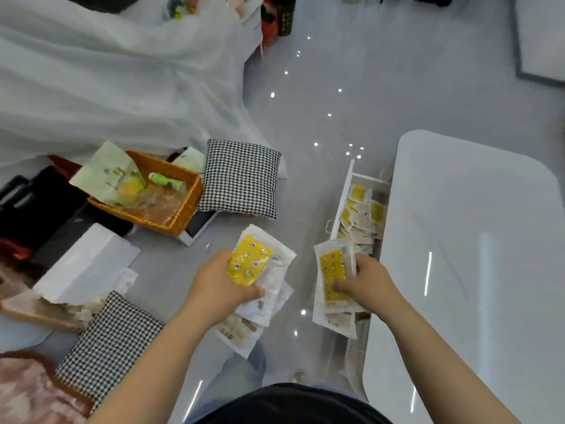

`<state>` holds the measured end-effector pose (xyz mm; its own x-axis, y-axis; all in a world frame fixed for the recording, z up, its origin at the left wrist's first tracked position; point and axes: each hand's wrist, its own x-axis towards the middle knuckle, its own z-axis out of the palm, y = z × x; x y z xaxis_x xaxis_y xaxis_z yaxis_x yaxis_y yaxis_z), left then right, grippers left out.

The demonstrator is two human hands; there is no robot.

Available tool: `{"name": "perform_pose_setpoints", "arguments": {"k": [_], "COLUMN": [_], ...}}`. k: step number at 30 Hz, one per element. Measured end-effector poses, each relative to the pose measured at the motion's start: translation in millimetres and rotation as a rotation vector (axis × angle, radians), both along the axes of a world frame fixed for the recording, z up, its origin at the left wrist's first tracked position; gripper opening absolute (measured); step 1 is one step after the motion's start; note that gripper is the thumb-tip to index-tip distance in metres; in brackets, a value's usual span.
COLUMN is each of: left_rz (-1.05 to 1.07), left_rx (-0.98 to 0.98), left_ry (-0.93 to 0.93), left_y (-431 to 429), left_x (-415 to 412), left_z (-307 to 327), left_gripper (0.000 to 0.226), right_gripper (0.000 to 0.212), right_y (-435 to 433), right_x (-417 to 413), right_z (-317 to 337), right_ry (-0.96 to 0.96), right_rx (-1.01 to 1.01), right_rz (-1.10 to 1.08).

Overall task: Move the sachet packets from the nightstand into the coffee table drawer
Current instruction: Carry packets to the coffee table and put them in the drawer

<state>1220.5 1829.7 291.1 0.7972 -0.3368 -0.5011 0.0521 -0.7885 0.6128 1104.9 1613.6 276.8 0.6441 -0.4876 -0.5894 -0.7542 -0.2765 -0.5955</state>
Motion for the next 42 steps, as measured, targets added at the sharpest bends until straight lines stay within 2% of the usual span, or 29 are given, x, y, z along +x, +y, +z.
{"name": "perform_pose_setpoints", "arguments": {"k": [3, 6, 11, 14, 21, 29, 36, 39, 42], "left_rz": [-0.081, -0.218, -0.369, -0.478, -0.691, -0.842, -1.071, -1.183, -1.276], "left_rx": [-0.001, 0.026, 0.058, 0.047, 0.036, 0.022, 0.063, 0.068, 0.078], "left_ry": [-0.027, -0.047, 0.008, 0.044, 0.021, -0.016, 0.0, -0.005, 0.0], "left_y": [-11, -27, -65, -99, -198, -297, -371, -400, -428], "left_x": [51, 89, 132, 152, 199, 231, 231, 235, 241], "left_z": [4, 3, -7, -13, -20, -22, -29, -33, -39], "left_gripper": [0.046, 0.049, 0.044, 0.043, 0.045, 0.048, 0.049, 0.048, 0.047], "right_gripper": [0.038, 0.029, 0.027, 0.033, 0.031, 0.022, 0.019, 0.029, 0.063], "right_y": [-2, -4, -15, -31, -80, -130, -145, -151, -157], "right_x": [29, 48, 56, 55, 64, 76, 77, 86, 96], "right_z": [4, 5, 2, -2, -22, -27, -31, -42, -55], "right_ry": [0.02, -0.02, -0.006, 0.016, 0.042, 0.075, 0.077, 0.062, 0.128], "right_rx": [-0.009, -0.026, -0.021, -0.029, -0.031, -0.03, -0.083, -0.094, -0.074], "right_rz": [-0.105, -0.255, -0.445, -0.566, -0.855, -1.053, -1.261, -1.328, -1.301]}}
